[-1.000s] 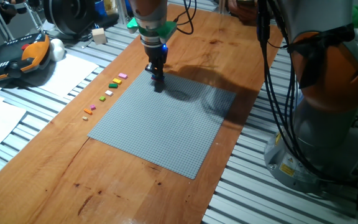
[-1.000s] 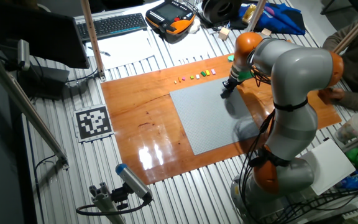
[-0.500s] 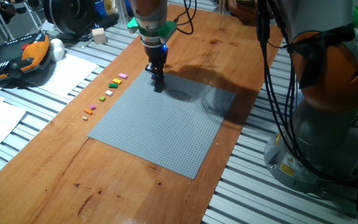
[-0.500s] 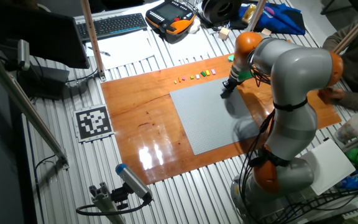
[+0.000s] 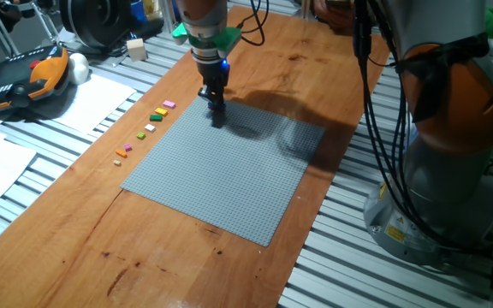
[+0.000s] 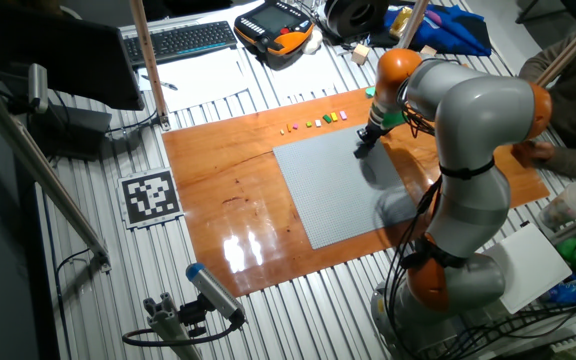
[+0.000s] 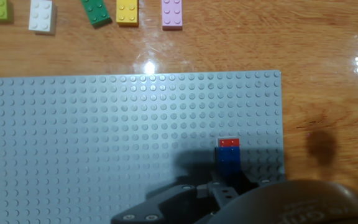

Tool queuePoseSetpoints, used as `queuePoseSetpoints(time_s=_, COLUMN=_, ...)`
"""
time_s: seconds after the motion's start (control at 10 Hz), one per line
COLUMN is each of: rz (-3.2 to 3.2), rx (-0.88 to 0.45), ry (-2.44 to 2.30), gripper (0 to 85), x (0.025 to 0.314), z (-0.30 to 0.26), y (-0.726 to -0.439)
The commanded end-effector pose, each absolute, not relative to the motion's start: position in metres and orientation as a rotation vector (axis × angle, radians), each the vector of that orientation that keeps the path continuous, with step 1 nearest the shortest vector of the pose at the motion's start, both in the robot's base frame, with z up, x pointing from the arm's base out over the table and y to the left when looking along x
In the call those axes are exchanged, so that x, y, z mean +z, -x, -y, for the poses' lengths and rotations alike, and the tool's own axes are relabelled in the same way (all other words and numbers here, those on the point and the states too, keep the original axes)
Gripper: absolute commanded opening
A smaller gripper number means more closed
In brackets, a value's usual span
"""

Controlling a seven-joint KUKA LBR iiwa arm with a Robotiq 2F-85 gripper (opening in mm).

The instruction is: Stack small Lego blocks one on top of the other

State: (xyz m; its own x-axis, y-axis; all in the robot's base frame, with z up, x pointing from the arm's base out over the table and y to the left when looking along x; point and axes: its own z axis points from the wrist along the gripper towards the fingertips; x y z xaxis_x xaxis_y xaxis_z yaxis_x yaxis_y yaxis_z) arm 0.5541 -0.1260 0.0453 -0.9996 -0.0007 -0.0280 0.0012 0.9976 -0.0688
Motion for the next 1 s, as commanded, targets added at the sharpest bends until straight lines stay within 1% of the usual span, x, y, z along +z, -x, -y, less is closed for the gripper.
queuePoseSetpoints(time_s=0.0, rz=-3.110, rx=-0.112, ry=0.000, gripper=0.0, x=0.044, z=0.126, y=-0.554)
queuePoseSetpoints(time_s=0.9, rz=-3.098, rx=-0.095, ry=0.012, gripper=0.0, x=0.033, z=0.132, y=-0.554)
